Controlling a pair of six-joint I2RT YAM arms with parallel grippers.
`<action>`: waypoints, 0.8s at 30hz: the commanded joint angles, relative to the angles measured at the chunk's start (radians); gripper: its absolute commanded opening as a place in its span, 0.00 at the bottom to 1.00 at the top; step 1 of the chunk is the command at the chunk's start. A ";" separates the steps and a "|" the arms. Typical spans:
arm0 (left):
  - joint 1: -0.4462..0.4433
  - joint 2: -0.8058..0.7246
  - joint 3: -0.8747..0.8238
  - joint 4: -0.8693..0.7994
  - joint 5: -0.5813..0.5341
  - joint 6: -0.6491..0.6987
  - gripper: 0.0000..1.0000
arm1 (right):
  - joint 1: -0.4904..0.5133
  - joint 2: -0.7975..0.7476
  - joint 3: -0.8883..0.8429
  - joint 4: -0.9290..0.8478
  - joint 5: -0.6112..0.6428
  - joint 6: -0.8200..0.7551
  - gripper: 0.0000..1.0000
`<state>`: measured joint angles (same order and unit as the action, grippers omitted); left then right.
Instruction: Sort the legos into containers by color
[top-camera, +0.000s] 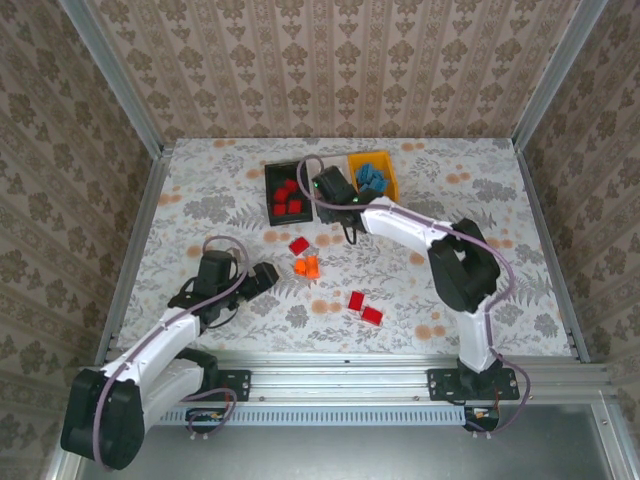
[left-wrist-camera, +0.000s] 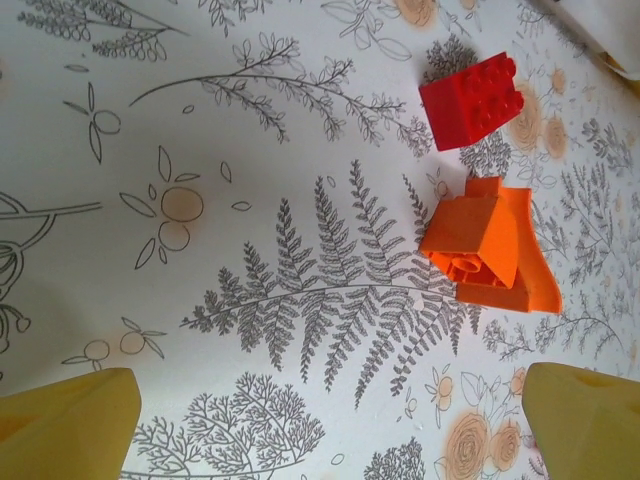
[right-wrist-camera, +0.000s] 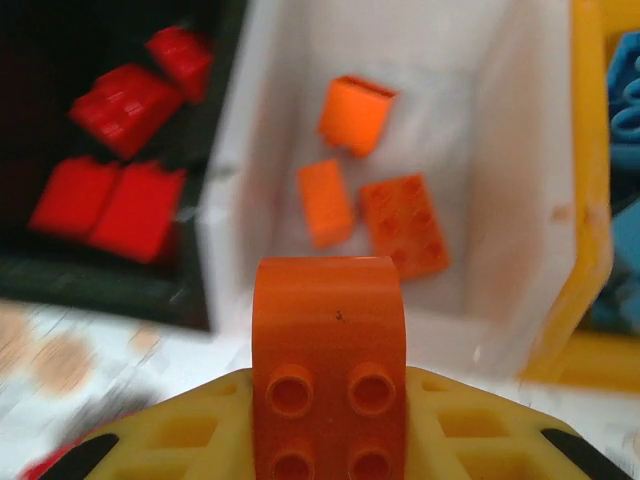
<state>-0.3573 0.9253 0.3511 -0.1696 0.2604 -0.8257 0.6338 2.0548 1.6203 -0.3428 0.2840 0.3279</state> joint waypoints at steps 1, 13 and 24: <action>0.011 -0.015 0.006 -0.011 0.033 0.021 1.00 | -0.031 0.100 0.123 -0.042 -0.008 -0.034 0.34; 0.006 0.017 0.050 0.022 0.060 0.035 1.00 | -0.006 -0.054 0.139 -0.045 -0.040 -0.088 0.60; -0.003 0.055 0.032 -0.001 0.026 0.011 1.00 | 0.255 -0.254 -0.338 0.098 -0.107 0.154 0.73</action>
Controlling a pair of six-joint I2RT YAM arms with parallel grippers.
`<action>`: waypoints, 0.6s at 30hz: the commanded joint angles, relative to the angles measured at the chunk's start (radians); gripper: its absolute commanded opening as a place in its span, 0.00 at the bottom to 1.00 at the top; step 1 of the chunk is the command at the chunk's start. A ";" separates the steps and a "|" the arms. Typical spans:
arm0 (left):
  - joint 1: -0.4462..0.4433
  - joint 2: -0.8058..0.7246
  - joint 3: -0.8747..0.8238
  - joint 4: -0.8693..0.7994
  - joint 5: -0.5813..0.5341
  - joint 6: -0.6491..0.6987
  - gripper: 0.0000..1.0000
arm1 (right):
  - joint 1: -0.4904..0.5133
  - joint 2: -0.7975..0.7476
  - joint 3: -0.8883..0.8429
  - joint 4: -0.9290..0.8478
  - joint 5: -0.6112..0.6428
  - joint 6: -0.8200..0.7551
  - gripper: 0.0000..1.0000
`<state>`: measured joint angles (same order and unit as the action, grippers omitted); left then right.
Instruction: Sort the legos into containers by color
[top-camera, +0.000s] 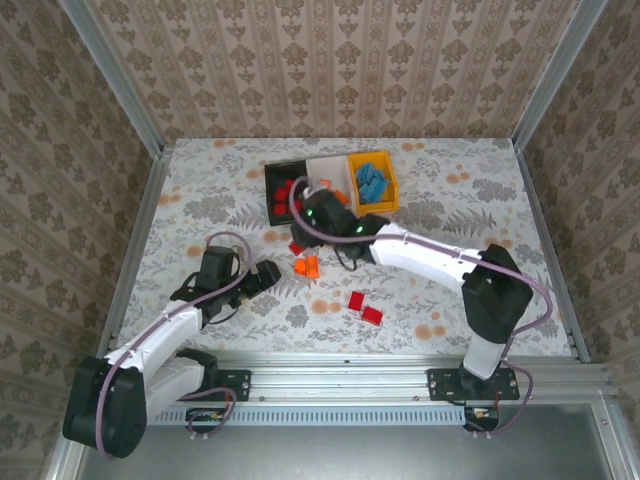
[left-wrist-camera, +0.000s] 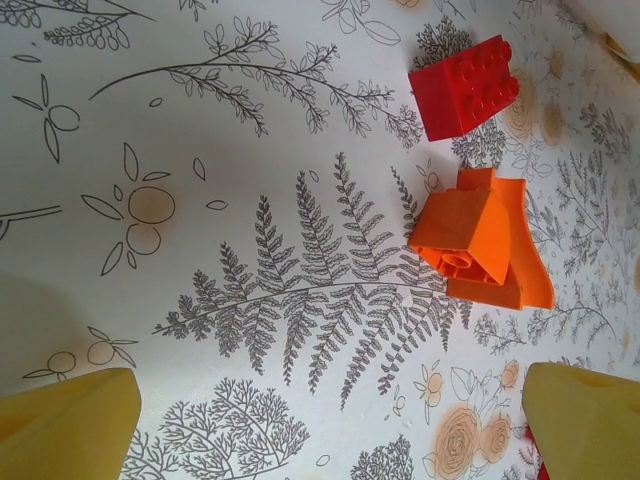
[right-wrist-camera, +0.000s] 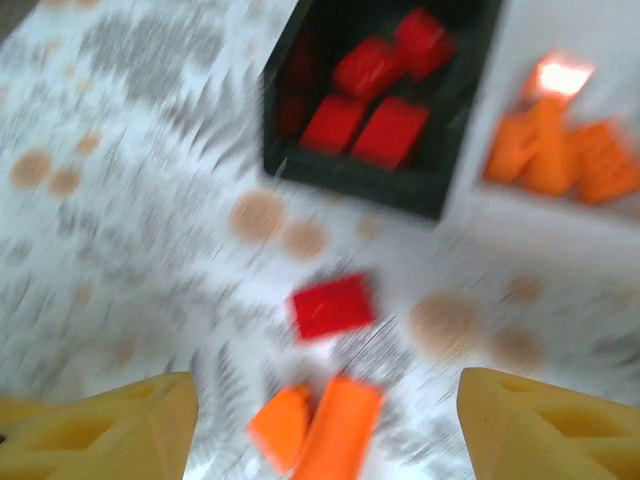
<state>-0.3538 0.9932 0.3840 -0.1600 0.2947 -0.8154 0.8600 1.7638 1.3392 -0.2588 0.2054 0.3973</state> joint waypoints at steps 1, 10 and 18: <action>-0.007 -0.019 -0.003 -0.021 -0.004 0.002 1.00 | 0.042 0.053 -0.060 0.006 -0.031 0.085 0.74; -0.007 -0.150 -0.067 -0.056 -0.025 -0.024 1.00 | 0.054 0.169 -0.083 -0.023 -0.011 0.070 0.76; -0.007 -0.183 -0.079 -0.072 -0.032 -0.023 1.00 | 0.021 0.201 -0.114 -0.018 0.011 0.063 0.71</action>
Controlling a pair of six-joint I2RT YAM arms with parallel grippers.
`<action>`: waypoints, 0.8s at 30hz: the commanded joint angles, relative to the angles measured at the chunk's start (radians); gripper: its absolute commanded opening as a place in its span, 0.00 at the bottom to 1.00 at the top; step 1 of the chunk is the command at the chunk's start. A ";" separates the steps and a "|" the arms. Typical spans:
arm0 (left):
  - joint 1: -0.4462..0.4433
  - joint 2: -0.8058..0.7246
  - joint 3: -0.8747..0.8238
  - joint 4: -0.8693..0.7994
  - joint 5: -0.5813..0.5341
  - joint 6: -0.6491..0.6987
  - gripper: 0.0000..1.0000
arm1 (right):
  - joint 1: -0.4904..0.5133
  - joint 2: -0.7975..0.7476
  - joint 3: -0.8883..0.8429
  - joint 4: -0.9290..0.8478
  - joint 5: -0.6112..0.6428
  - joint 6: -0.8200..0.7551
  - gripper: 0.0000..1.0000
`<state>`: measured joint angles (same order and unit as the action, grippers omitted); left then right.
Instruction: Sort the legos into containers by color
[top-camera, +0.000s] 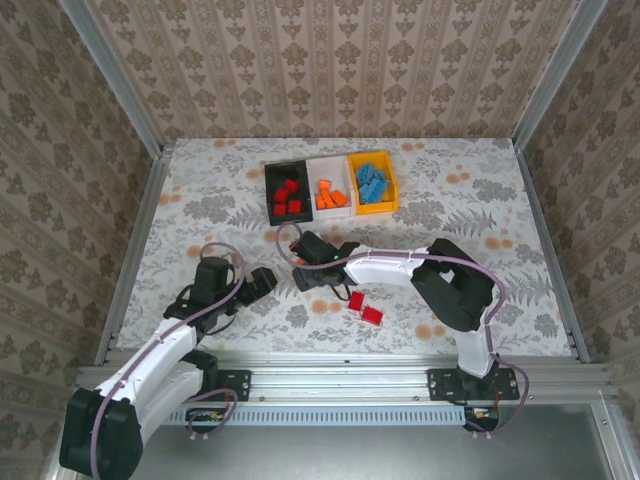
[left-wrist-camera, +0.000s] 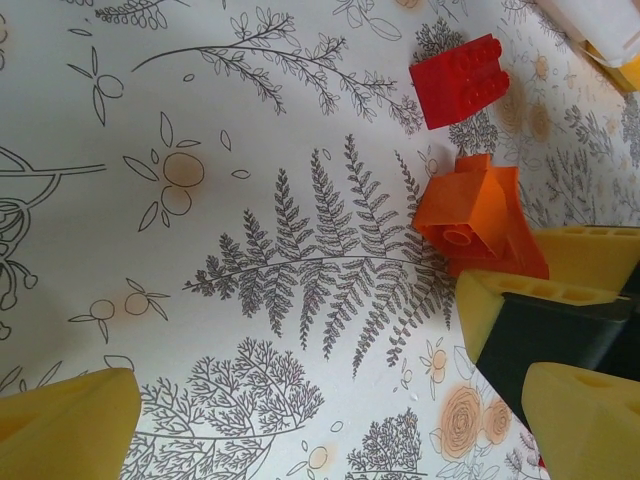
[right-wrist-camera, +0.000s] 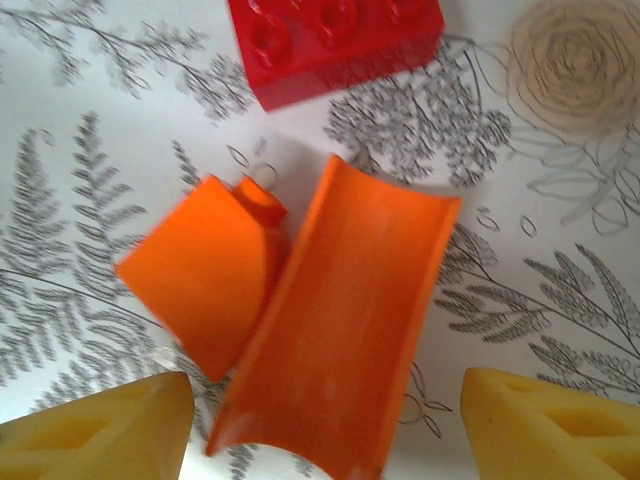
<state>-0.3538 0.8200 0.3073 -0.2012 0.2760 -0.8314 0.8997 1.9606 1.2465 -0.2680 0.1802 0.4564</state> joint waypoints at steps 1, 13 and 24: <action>-0.006 -0.009 0.000 -0.030 -0.015 -0.005 1.00 | -0.026 -0.001 -0.032 -0.010 0.040 0.003 0.70; -0.009 0.056 0.006 0.019 0.002 -0.012 1.00 | -0.114 -0.111 -0.138 0.026 0.061 -0.004 0.67; -0.008 0.061 0.021 -0.002 0.000 0.002 1.00 | -0.131 0.014 -0.013 0.010 0.016 -0.165 0.72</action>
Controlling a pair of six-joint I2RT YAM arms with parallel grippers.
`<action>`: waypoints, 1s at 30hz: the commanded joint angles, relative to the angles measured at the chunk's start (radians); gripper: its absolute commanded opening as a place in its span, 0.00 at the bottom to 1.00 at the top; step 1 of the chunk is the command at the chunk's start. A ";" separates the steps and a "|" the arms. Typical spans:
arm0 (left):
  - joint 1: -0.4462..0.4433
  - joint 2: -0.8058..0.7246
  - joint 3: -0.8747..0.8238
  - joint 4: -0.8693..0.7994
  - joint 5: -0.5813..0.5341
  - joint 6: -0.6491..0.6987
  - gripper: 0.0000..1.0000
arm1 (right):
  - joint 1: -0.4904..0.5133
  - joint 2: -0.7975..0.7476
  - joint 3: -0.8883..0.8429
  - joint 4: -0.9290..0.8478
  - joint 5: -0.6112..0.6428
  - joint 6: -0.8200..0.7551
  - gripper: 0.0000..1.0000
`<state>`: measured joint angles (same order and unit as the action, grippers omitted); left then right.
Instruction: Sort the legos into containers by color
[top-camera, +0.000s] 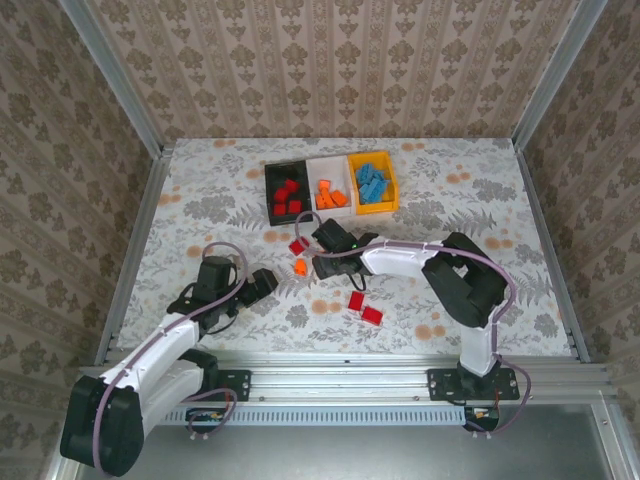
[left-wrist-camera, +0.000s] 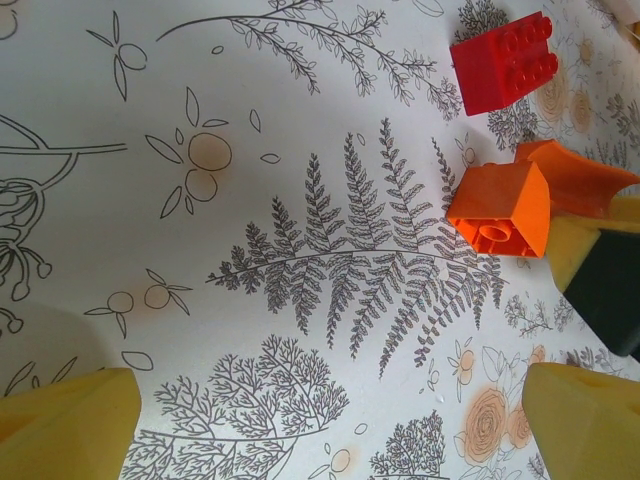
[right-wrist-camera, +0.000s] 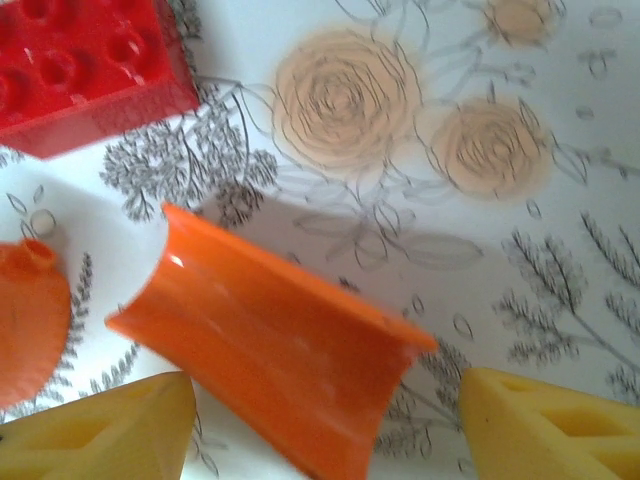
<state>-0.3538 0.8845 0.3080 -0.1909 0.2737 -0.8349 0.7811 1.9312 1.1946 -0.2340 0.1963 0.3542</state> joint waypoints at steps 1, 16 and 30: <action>-0.008 -0.003 0.020 -0.014 0.001 0.007 1.00 | -0.018 0.052 0.051 -0.028 0.010 -0.071 0.73; -0.009 0.080 0.042 0.020 0.009 0.013 1.00 | -0.087 0.136 0.155 -0.022 0.025 -0.075 0.60; -0.016 0.125 0.065 0.065 0.032 0.011 1.00 | -0.103 -0.105 0.094 0.017 0.098 -0.053 0.35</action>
<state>-0.3603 0.9977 0.3386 -0.1528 0.2867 -0.8345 0.6960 1.8729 1.2343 -0.2127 0.2287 0.3202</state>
